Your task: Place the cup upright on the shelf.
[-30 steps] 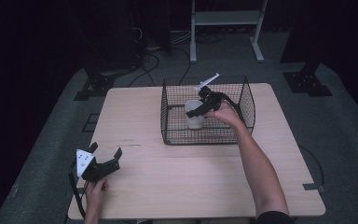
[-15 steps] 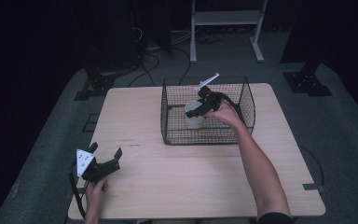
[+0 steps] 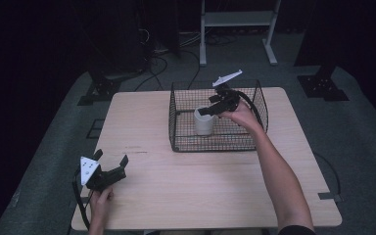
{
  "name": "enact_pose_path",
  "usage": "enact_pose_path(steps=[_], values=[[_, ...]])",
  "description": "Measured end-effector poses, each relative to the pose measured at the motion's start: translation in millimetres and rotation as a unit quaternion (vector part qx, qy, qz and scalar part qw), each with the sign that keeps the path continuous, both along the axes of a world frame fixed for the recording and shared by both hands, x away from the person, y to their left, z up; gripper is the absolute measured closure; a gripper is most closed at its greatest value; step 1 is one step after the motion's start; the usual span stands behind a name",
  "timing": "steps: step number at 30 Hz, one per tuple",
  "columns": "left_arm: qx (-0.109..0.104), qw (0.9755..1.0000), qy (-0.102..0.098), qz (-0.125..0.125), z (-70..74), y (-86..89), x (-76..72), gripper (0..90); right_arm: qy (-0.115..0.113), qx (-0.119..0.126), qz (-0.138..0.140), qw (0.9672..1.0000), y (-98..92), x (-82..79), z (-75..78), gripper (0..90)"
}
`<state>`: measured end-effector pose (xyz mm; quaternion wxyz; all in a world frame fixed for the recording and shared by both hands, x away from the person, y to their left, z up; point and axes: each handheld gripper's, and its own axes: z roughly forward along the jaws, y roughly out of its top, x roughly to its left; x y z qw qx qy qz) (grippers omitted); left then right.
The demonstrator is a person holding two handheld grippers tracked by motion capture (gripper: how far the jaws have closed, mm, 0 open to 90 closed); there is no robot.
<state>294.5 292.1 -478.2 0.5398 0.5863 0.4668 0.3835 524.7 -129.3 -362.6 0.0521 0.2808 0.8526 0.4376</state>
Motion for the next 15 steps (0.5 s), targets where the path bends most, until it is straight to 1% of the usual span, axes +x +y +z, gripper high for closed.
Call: enact_pose_path(steps=[1, 2, 3, 4, 5, 7, 8, 9, 11, 14, 15], values=[[0.000, 1.0000, 0.000, 0.000, 0.0, 0.0, 0.0, 0.0, -0.005, 0.005, 0.000, 1.0000, -1.2, -2.1, 2.7, 12.3], [0.000, 1.0000, 0.000, 0.000, 0.0, -0.1, 0.0, 0.0, -0.010, 0.019, 0.003, 0.9998, -3.8, -5.8, 6.5, 12.4], [0.000, 1.0000, 0.000, 0.000, 0.0, -0.1, 0.0, 0.0, -0.009, 0.028, 0.007, 0.9995, -5.5, -8.6, 8.9, 12.4], [0.000, 1.0000, 0.000, 0.000, 0.0, -0.1, 0.0, 0.0, -0.009, 0.028, 0.007, 0.9995, -5.5, -8.6, 8.9, 12.4], [0.001, 1.0000, -0.001, -0.001, 0.0, -0.2, 0.0, 0.0, -0.017, 0.028, 0.012, 0.9994, -8.0, -14.5, 12.4, 12.4], [0.002, 1.0000, -0.002, -0.001, -0.1, -0.3, 0.0, 0.0, -0.016, 0.029, 0.014, 0.9994, -8.9, -16.6, 13.2, 12.4], [0.002, 1.0000, -0.002, -0.001, -0.1, -0.5, 0.0, 0.0, -0.018, 0.021, 0.015, 0.9995, -11.5, -21.3, 14.2, 12.3], [0.003, 1.0000, -0.002, -0.002, -0.1, -0.6, -0.1, 0.0, -0.018, 0.021, 0.015, 0.9995, -11.5, -21.3, 14.2, 12.3], [0.004, 1.0000, -0.002, -0.002, -0.1, -0.7, -0.1, 0.0, -0.015, 0.027, 0.014, 0.9994, -16.6, -26.6, 13.4, 12.4], [0.004, 1.0000, -0.002, -0.002, 0.0, -0.8, -0.3, 0.0, -0.012, 0.020, 0.016, 0.9996, -20.9, -31.8, 11.4, 12.4], [0.005, 1.0000, -0.002, -0.002, 0.0, -1.0, -0.4, 0.0, -0.014, 0.019, 0.015, 0.9996, -22.6, -34.7, 11.4, 12.5]])
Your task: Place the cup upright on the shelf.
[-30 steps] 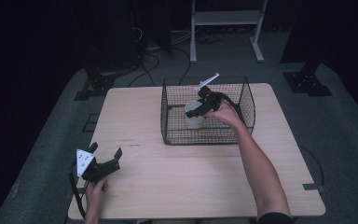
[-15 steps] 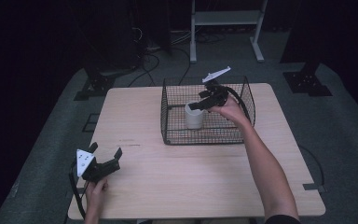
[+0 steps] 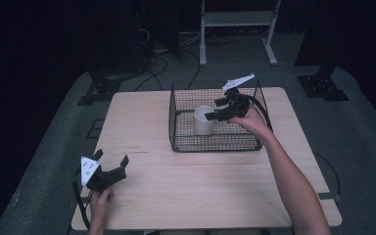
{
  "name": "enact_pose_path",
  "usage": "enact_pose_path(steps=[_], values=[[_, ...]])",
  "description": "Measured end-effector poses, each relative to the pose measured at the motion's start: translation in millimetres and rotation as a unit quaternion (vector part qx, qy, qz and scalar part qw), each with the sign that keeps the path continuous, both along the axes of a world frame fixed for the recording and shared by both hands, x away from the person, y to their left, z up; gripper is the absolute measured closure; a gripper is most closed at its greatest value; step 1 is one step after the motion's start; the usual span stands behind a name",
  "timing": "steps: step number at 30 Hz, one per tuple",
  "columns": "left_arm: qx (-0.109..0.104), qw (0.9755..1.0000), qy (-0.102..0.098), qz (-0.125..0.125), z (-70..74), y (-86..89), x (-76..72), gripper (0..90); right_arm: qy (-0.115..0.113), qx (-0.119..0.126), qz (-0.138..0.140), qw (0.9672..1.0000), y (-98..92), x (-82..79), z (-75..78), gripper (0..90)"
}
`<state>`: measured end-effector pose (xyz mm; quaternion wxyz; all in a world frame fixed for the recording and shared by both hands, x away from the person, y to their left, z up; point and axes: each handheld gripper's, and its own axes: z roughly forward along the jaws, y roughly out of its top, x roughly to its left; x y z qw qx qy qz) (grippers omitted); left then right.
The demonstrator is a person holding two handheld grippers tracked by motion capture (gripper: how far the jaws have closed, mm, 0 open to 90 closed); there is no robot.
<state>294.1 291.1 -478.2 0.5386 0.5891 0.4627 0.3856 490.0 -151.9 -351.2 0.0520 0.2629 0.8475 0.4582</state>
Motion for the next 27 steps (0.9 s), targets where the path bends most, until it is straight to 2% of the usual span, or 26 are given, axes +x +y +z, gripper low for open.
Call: enact_pose_path(steps=[3, 6, 12, 16, 27], values=[[0.001, 1.0000, 0.000, 0.000, 0.0, -0.2, -0.1, 0.0, 0.000, 0.012, 0.003, 0.9999, -3.9, -7.0, 1.6, 12.5], [-0.003, 1.0000, 0.000, 0.001, -0.1, 0.7, 0.2, 0.0, 0.004, 0.012, 0.014, 0.9998, -6.1, -13.4, 1.8, 12.5], [-0.005, 1.0000, 0.001, 0.002, 0.0, 1.1, 0.5, 0.0, -0.007, 0.010, 0.018, 0.9998, -10.7, -23.5, 4.4, 12.5], [-0.003, 1.0000, -0.001, 0.001, -0.1, 0.7, 0.5, 0.0, -0.009, 0.020, 0.019, 0.9996, -15.9, -31.6, 5.4, 12.5], [-0.002, 1.0000, -0.001, 0.001, -0.1, 0.6, 0.5, 0.0, -0.013, 0.008, 0.045, 0.9989, -20.3, -57.9, 6.8, 12.5]])
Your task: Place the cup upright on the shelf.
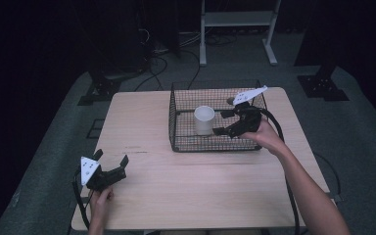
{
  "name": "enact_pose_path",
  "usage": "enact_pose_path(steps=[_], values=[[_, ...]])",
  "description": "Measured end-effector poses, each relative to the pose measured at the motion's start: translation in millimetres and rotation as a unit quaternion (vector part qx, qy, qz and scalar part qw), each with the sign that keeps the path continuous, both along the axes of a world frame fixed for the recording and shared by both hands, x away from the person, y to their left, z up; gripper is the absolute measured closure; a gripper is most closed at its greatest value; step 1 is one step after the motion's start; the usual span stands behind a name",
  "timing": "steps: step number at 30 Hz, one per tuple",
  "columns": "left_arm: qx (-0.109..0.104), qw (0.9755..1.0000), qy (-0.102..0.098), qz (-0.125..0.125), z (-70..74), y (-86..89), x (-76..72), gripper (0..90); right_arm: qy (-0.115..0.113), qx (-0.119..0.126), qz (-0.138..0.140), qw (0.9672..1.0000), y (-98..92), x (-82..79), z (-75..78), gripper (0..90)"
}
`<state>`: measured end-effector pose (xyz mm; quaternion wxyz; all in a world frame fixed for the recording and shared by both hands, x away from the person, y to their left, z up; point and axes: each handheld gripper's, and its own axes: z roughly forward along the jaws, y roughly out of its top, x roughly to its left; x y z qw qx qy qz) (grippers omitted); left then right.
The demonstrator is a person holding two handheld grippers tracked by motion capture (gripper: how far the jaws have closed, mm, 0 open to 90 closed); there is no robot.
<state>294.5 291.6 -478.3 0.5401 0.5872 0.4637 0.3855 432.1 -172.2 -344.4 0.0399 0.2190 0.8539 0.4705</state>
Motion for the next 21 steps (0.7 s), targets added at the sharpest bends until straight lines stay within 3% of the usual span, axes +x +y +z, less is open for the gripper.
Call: enact_pose_path(steps=[9, 21], values=[[0.002, 1.0000, 0.000, 0.000, 0.0, -0.1, 0.0, 0.0, 0.000, 0.003, 0.013, 0.9999, -3.3, -16.4, -3.1, 12.5], [0.002, 1.0000, 0.000, -0.001, 0.0, -0.3, -0.1, 0.0, 0.009, -0.001, 0.027, 0.9996, -6.5, -34.0, -21.5, 12.5]])
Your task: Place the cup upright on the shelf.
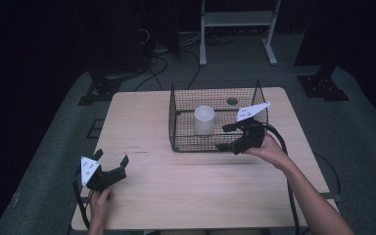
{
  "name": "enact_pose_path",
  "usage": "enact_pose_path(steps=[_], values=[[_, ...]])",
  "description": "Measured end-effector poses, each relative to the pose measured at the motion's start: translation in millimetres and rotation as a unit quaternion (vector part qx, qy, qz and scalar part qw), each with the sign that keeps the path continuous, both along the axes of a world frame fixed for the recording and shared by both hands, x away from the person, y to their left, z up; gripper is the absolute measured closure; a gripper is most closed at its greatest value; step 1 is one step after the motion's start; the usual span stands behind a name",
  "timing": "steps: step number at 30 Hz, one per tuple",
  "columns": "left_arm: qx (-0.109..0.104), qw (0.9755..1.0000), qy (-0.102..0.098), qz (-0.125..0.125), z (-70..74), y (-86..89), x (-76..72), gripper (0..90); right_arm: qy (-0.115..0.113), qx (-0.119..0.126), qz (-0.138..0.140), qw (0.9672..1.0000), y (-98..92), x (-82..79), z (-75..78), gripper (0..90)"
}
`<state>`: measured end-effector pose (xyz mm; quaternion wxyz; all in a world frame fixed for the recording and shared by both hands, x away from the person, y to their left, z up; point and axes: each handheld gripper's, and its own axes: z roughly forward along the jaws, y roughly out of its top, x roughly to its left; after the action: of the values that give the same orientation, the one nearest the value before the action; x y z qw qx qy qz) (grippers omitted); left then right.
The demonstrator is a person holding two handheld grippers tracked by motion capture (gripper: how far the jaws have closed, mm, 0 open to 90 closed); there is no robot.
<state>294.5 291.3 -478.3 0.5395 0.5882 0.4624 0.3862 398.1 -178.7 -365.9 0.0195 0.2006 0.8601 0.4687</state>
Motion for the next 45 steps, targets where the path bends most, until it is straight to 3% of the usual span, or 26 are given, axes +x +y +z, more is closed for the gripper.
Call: enact_pose_path(steps=[13, 33, 39, 44, 45], values=[[0.001, 1.0000, 0.001, 0.001, 0.0, -0.2, -0.1, 0.0, 0.009, 0.017, -0.005, 0.9998, -16.9, -15.5, -14.5, 12.5], [0.003, 1.0000, 0.001, 0.000, 0.1, 0.0, -0.3, 0.0, 0.017, 0.016, -0.019, 0.9995, -35.4, -35.1, -31.5, 12.5], [0.003, 1.0000, 0.002, 0.001, 0.1, -0.1, -0.3, 0.0, 0.005, 0.022, -0.021, 0.9995, -39.1, -47.1, -34.3, 12.8], [0.003, 1.0000, 0.001, 0.000, 0.1, -0.3, -0.3, 0.0, 0.014, 0.021, -0.023, 0.9994, -42.2, -52.3, -40.7, 12.8], [0.004, 1.0000, 0.001, 0.000, 0.0, -0.3, -0.3, 0.0, 0.005, 0.020, -0.026, 0.9995, -43.2, -55.8, -43.6, 12.8]])
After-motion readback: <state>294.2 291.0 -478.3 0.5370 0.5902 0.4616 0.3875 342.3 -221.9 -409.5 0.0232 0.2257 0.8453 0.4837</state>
